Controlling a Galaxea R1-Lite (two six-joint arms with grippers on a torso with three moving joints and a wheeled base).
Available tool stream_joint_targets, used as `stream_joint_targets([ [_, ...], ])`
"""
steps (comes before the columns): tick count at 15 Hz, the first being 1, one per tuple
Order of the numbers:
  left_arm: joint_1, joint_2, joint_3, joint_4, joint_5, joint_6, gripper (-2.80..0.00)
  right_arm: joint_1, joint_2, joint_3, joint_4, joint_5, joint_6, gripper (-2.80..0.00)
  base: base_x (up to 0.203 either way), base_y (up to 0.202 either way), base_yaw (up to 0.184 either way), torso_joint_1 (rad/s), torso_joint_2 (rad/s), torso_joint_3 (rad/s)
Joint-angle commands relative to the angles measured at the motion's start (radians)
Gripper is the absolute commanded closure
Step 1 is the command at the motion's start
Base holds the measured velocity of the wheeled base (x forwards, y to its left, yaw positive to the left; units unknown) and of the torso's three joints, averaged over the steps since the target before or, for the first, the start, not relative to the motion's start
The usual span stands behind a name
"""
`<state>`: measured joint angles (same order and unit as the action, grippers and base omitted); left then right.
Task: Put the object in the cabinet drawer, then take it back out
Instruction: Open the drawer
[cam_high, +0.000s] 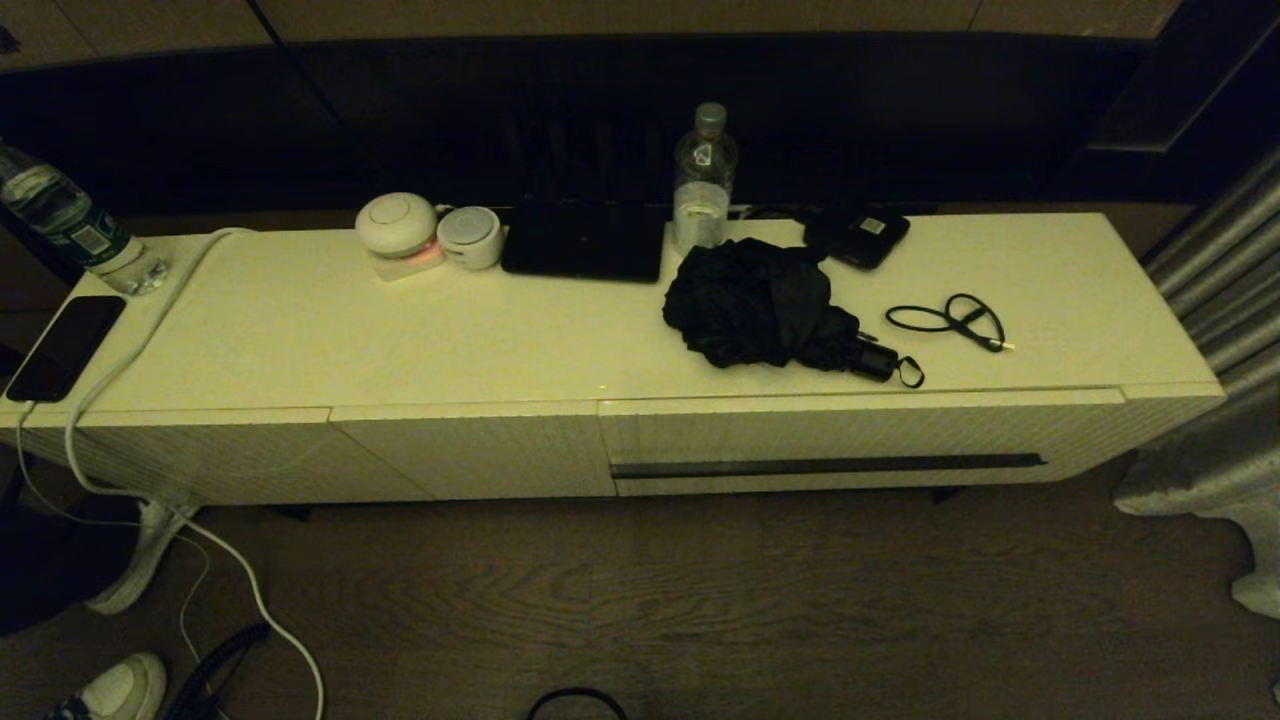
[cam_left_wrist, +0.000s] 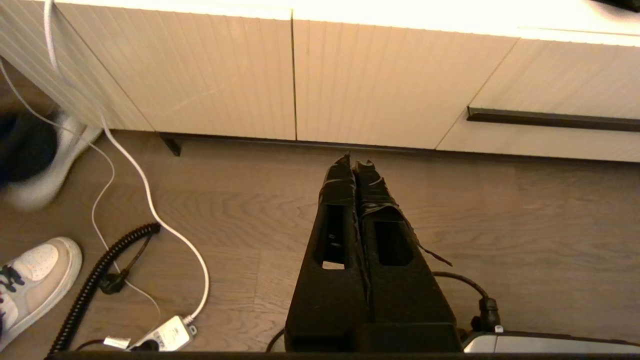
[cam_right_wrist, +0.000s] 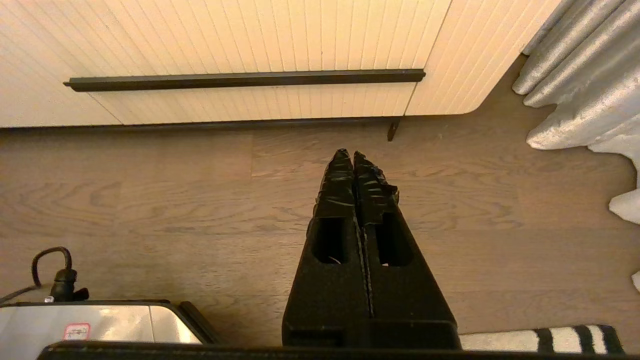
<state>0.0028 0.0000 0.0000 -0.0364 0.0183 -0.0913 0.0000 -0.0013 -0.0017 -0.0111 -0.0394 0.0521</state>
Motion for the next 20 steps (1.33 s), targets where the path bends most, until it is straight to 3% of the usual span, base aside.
stream_joint_targets([
  [1,0.0,-0.002,0.0,0.0,0.0,-0.001,0.0,0.0,-0.002,0.0,-0.001,0.001,0.006,0.0,0.0,0.0,0.0,0.0,0.0,0.0],
  [12,0.0,-0.002,0.0,0.0,0.0,-0.001,0.0,0.0,-0.003,-0.007,0.002,0.001,-0.018,0.0,0.0,0.0,0.0,0.0,0.0,0.0],
  [14,0.0,-0.002,0.0,0.0,0.0,-0.001,0.0,0.0,0.01,-0.098,0.049,0.01,-0.019,0.0,0.0,0.0,0.0,0.0,0.0,0.0],
  [17,0.0,-0.002,0.0,0.0,0.0,-0.001,0.0,0.0,0.089,-0.383,0.245,0.054,-0.028,0.0,0.0,0.0,0.0,0.0,0.0,0.0],
  [20,0.0,-0.002,0.0,0.0,0.0,-0.001,0.0,0.007,0.289,-0.625,0.388,0.118,-0.166,0.0,0.0,0.0,0.0,0.0,0.0,0.0],
])
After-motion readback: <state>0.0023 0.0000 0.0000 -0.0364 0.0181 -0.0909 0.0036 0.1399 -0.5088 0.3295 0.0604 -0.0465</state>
